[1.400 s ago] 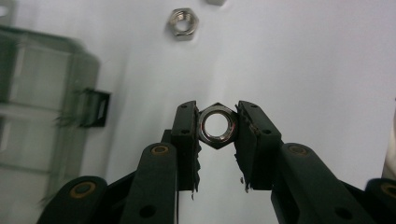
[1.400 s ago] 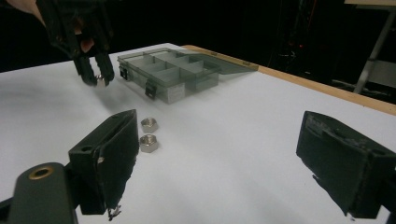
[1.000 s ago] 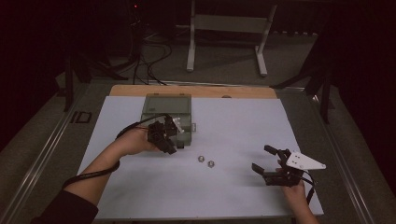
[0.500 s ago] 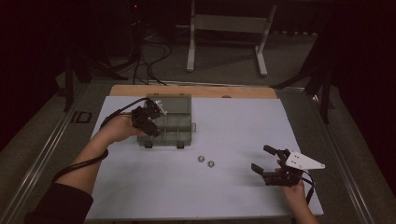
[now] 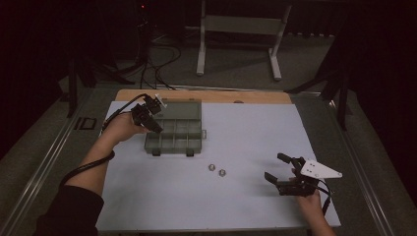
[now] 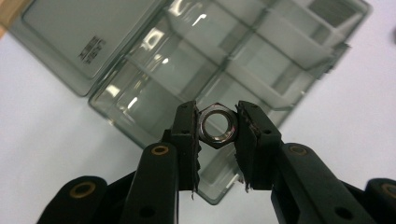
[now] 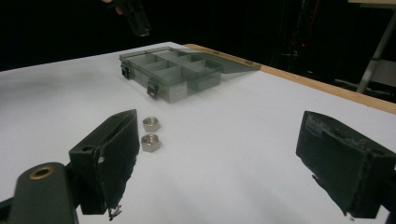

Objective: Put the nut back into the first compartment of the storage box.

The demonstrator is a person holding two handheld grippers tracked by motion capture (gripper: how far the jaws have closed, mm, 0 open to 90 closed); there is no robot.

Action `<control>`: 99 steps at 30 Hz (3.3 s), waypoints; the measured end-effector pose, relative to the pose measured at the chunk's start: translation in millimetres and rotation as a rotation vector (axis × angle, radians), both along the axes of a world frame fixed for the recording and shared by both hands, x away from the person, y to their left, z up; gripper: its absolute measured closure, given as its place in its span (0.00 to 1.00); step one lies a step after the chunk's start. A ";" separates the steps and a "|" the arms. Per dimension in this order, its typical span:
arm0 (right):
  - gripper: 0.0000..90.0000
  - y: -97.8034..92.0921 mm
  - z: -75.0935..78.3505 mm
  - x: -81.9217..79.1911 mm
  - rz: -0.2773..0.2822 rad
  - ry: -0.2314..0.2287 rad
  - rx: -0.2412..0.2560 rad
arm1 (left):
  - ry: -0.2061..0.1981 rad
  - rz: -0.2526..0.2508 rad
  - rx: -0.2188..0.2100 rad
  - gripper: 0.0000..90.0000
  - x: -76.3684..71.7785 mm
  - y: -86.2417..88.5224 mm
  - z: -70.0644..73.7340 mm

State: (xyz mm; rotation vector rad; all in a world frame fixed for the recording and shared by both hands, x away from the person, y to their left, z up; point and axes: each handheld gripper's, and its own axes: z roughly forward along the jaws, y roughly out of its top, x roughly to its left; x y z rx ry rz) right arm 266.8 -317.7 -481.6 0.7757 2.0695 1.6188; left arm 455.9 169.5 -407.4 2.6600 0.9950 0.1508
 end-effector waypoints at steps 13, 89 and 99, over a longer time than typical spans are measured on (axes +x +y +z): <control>0.15 0.8 0.0 -0.2 0.009 -0.002 -0.003 | 0.025 0.162 -0.015 0.79 30.0 10.2 -19.4; 0.15 1.8 0.8 -0.2 0.021 0.001 0.007 | 0.120 -0.180 -0.150 0.47 -41.9 -44.6 9.8; 0.15 1.4 1.1 -0.5 0.021 0.000 0.008 | 0.054 -0.364 -0.190 0.47 -60.9 -69.0 7.8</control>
